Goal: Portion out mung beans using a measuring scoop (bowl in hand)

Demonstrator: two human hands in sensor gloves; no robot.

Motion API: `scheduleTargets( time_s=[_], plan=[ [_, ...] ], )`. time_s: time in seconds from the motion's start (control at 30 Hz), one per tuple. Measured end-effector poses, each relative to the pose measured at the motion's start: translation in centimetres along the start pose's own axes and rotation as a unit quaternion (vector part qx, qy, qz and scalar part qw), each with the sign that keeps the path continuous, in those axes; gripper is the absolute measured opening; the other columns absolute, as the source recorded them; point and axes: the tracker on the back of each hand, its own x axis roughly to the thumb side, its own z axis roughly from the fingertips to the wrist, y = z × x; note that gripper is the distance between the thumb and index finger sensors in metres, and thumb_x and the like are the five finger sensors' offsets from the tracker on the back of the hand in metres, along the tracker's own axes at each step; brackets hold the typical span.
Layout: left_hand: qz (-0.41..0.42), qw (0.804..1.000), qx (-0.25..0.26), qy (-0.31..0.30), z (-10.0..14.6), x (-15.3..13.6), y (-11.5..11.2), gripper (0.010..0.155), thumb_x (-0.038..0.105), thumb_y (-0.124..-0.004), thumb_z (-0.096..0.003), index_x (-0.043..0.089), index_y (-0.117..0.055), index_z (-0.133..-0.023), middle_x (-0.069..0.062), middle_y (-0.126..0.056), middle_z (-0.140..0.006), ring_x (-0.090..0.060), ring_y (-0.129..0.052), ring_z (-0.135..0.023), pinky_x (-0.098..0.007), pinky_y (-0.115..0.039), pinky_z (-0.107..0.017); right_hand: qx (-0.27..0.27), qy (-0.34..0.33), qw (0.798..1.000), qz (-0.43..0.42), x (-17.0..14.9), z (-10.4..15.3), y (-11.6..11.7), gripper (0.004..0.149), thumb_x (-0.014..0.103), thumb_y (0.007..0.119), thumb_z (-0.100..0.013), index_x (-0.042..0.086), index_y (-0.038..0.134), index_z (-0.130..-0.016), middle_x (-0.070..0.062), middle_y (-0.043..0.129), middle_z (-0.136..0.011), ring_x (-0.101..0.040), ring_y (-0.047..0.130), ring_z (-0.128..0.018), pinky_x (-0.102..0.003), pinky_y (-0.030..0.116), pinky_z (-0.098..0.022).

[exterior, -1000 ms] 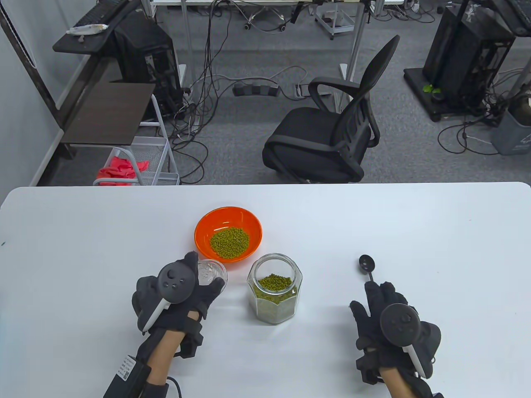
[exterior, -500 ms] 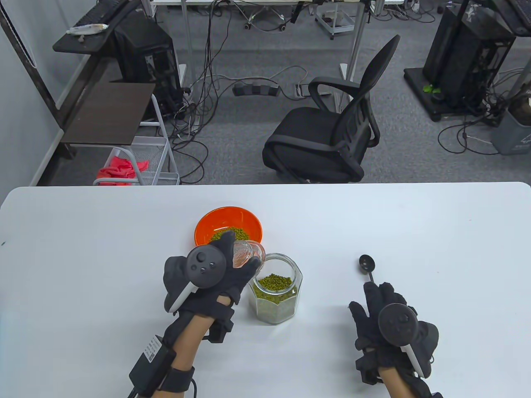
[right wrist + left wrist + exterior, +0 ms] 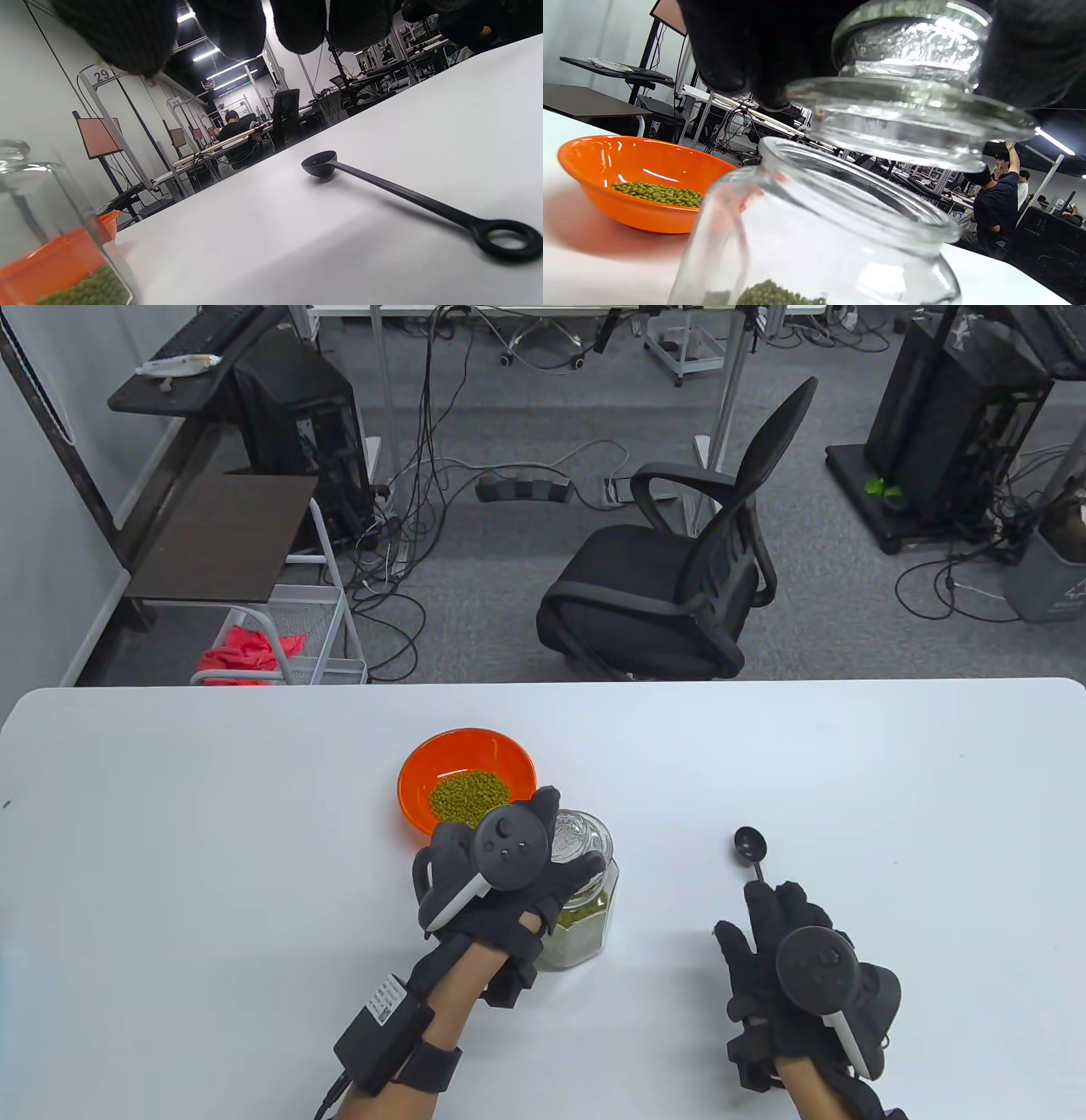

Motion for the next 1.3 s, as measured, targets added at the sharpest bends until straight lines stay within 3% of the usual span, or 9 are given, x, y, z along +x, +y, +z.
scheduleTargets(
  time_s=[0.53, 0.7, 0.83, 1.07, 1.3],
  plan=[
    [-0.052, 0.999, -0.004, 0.004, -0.2, 0.4, -1.9, 0.092, 0.072, -0.083, -0.0439, 0.02, -0.05, -0.112, -0.008, -0.06, -0.105, -0.04, -0.078, -0.091, -0.054, -0.072, -0.067, -0.001, 0.007, 1.0, -0.005, -0.2, -0.1, -0.2, 0.063, 0.043, 0.084, -0.043, 0.015, 0.071, -0.098, -0.024, 0.06, -0.106, -0.054, 0.063, -0.095, -0.078, 0.043, -0.063],
    [-0.044, 0.998, -0.033, 0.005, 0.2, 0.3, -2.0, 0.093, 0.071, -0.074, -0.0482, 0.02, -0.036, -0.116, -0.01, -0.044, -0.113, -0.047, -0.064, -0.103, -0.062, -0.063, -0.072, -0.003, 0.005, 1.0, -0.005, -0.2, -0.1, -0.2, 0.064, 0.043, 0.084, -0.043, 0.015, 0.071, -0.098, -0.024, 0.06, -0.106, -0.054, 0.063, -0.095, -0.078, 0.043, -0.063],
    [-0.028, 0.999, -0.026, -0.006, 1.2, -0.1, -1.6, 0.093, 0.072, -0.07, -0.049, 0.022, -0.03, -0.116, -0.011, -0.031, -0.116, -0.053, -0.049, -0.109, -0.067, -0.057, -0.074, -0.007, 0.001, 1.0, -0.003, -0.2, -0.1, -0.3, 0.064, 0.044, 0.084, -0.043, 0.015, 0.071, -0.099, -0.024, 0.06, -0.106, -0.054, 0.063, -0.095, -0.078, 0.042, -0.063],
    [-0.024, 1.0, -0.005, -0.009, 3.6, -2.1, -0.8, 0.088, 0.072, -0.063, -0.0503, 0.026, -0.029, -0.117, -0.009, -0.025, -0.117, -0.056, -0.036, -0.112, -0.071, -0.049, -0.074, -0.015, -0.001, 1.0, -0.006, -0.2, -0.1, -0.4, 0.065, 0.044, 0.084, -0.043, 0.015, 0.071, -0.099, -0.024, 0.059, -0.106, -0.054, 0.062, -0.095, -0.078, 0.042, -0.063],
    [-0.018, 0.999, 0.012, 0.028, 5.3, -5.7, -0.5, 0.087, 0.072, -0.062, -0.0501, 0.026, -0.03, -0.116, -0.009, -0.024, -0.117, -0.056, -0.032, -0.111, -0.072, -0.048, -0.074, -0.013, -0.006, 1.0, -0.004, -0.1, 0.0, -0.3, 0.064, 0.044, 0.084, -0.043, 0.015, 0.071, -0.099, -0.024, 0.059, -0.106, -0.054, 0.062, -0.095, -0.078, 0.042, -0.063]
  ],
)
